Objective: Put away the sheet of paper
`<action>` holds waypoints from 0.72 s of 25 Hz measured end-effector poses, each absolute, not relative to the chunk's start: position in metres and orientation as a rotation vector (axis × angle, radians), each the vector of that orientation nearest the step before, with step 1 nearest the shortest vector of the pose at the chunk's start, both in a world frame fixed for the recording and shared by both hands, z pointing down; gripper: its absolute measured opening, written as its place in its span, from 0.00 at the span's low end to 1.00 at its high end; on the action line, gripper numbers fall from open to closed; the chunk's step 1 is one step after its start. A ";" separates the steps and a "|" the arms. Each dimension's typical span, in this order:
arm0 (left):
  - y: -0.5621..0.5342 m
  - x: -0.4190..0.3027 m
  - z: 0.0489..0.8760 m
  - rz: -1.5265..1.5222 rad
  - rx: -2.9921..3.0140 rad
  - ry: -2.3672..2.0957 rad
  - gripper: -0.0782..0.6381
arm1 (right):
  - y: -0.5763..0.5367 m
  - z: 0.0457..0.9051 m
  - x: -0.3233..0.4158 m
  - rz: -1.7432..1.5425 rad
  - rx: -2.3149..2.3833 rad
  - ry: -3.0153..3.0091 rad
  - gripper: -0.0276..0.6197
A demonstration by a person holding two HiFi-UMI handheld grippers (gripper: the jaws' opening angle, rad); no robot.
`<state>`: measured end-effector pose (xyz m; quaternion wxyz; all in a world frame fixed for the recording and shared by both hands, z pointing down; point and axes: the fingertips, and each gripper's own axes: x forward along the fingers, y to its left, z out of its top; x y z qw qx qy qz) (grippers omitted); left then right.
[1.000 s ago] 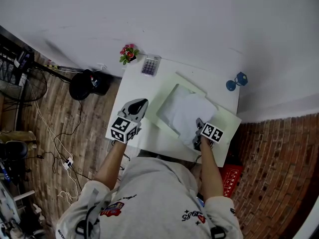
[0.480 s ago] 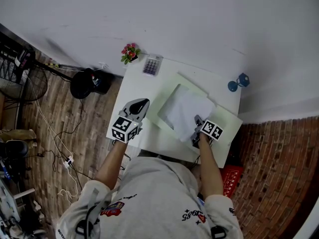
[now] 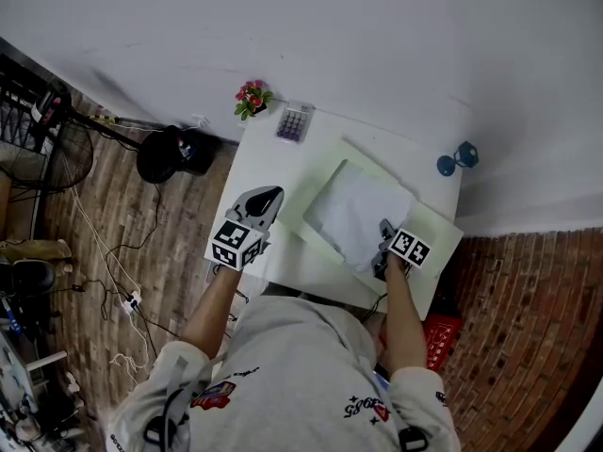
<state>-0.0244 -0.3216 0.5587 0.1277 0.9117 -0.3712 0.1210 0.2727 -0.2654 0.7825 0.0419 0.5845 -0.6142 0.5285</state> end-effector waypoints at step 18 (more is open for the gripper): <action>-0.321 -0.021 0.562 0.364 2.651 -1.064 0.14 | -0.265 0.782 0.275 1.730 1.862 -1.866 0.05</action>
